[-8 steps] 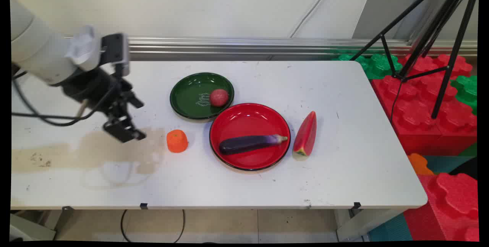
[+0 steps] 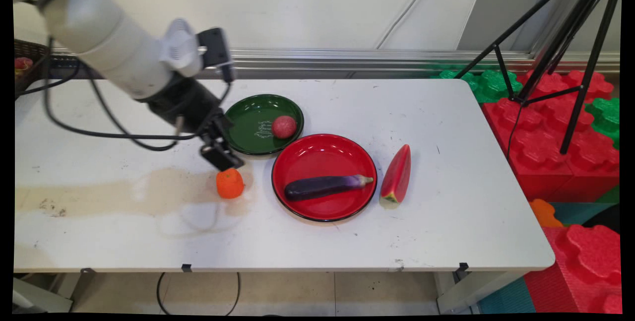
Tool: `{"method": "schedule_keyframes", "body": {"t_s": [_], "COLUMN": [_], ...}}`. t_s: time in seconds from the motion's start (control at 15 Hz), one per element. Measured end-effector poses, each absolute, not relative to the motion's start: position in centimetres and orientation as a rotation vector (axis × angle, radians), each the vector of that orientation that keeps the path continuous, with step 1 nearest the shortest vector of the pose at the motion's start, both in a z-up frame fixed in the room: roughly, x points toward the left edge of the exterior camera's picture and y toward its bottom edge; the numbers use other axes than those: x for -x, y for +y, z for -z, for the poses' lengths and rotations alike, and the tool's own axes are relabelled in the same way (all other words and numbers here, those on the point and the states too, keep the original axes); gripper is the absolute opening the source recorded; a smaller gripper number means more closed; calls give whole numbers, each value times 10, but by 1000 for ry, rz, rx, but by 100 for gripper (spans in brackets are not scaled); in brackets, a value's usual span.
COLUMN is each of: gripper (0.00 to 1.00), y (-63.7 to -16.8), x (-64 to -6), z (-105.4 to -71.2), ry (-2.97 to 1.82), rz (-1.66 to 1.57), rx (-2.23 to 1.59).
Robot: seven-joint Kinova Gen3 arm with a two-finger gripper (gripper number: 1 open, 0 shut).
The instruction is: Pick up the eggplant from the red plate
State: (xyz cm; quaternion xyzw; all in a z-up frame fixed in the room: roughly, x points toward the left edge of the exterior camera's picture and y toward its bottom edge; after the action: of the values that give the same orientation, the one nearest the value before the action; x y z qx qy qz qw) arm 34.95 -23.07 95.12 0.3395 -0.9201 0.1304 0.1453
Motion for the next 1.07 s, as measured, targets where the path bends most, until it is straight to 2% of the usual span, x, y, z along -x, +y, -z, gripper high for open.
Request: {"method": "schedule_keyframes", "body": {"t_s": [0.4,0.8,1.07], "gripper": [100,100,100], "y": [-266,-303,-313], "x": [-288,-231,-214], "z": [-925,-865,-842], "ry": [-2653,-2687,-2694], "rz": [-393,-368,-355], "rx": [-997,-989,-990]}}
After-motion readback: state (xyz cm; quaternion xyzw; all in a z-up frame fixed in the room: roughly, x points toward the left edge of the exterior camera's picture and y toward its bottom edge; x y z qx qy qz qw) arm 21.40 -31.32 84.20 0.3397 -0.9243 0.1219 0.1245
